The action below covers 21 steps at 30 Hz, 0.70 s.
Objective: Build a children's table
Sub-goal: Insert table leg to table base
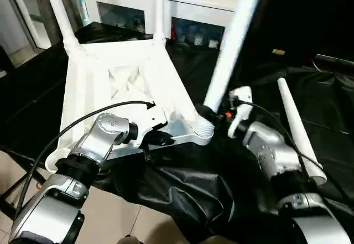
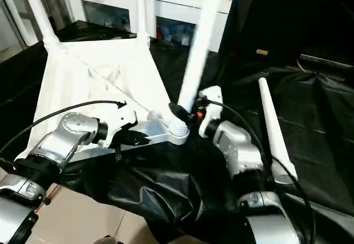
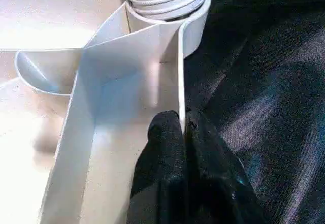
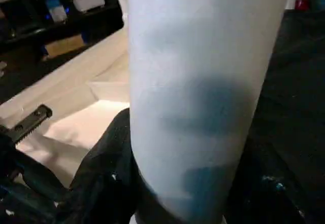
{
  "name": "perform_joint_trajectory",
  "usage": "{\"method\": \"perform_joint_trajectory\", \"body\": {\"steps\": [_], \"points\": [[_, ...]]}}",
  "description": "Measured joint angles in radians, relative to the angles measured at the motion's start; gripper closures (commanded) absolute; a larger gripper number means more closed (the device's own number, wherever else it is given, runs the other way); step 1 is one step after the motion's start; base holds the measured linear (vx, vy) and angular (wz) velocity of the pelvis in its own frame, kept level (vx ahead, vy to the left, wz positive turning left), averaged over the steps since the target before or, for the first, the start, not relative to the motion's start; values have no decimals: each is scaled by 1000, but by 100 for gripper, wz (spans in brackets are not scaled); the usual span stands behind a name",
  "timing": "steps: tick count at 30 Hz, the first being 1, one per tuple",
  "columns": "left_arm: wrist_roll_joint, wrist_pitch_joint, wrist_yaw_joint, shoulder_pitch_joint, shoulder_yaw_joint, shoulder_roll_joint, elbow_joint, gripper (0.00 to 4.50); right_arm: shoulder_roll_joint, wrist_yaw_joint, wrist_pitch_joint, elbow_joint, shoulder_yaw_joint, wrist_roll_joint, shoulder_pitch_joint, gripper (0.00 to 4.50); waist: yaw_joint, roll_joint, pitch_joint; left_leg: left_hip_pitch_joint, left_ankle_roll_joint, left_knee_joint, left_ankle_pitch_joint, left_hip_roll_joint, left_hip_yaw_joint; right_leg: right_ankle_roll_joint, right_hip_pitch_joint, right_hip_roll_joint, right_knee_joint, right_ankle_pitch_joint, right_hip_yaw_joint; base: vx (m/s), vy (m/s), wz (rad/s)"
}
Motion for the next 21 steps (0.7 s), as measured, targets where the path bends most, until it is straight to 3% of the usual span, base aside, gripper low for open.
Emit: {"method": "perform_joint_trajectory", "body": {"steps": [12, 21], "points": [[11, -3, 19, -6, 0, -24, 26, 450, 54, -39, -157, 44, -66, 43, 60, 264, 1, 6, -3, 8, 0, -5, 0, 0, -1, 5, 12, 0, -13, -3, -1, 0, 0, 0], [14, -10, 25, -10, 0, -36, 38, 450, 54, -32, -220, 21, -61, 39, 106, 264, 3, 12, -4, 7, 0, -6, 0, -1, -1, 5, 13, 0, -13, -3, -1, 0, 0, 0]]}}
